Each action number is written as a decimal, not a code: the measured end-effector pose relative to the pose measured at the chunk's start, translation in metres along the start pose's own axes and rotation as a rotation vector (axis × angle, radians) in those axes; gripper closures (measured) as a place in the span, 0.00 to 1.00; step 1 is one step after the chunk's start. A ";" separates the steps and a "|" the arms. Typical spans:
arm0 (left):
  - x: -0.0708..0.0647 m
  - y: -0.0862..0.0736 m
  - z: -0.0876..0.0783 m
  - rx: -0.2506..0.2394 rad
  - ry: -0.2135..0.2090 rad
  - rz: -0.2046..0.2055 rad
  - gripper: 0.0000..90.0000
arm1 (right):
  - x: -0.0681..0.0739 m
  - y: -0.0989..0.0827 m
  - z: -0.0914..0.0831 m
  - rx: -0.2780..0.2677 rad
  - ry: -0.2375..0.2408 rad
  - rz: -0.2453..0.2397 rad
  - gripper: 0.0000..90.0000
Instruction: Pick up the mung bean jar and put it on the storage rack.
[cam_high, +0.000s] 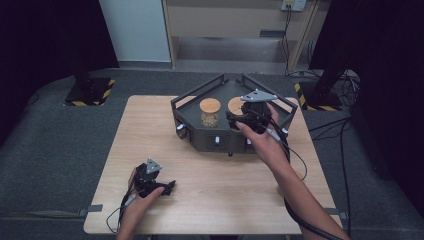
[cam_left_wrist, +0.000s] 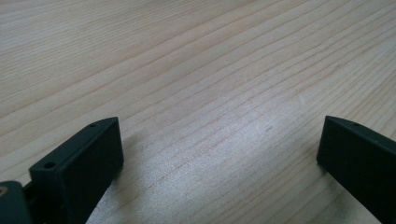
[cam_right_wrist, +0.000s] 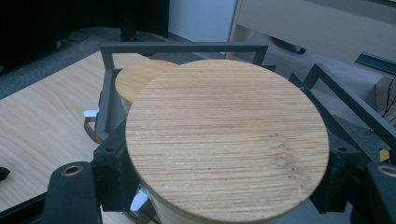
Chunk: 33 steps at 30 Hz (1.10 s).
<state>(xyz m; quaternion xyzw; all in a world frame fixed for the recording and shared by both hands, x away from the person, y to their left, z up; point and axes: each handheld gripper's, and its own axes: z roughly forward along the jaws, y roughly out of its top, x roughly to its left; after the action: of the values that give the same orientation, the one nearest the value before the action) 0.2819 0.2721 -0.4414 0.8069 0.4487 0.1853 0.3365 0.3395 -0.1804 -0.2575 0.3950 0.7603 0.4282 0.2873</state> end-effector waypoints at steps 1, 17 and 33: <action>0.000 0.000 0.000 0.000 0.000 0.000 0.00 | 0.000 0.000 0.000 0.000 0.000 0.000 0.29; 0.000 0.000 0.000 0.002 0.000 0.001 0.00 | -0.011 0.000 0.019 0.021 -0.034 0.028 0.29; 0.000 0.000 0.000 0.000 0.000 -0.001 0.00 | -0.017 0.005 0.034 0.023 -0.051 0.050 0.29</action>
<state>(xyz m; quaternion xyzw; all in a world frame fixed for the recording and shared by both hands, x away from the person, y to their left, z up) 0.2817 0.2720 -0.4415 0.8065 0.4493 0.1852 0.3367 0.3768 -0.1784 -0.2675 0.4278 0.7477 0.4161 0.2911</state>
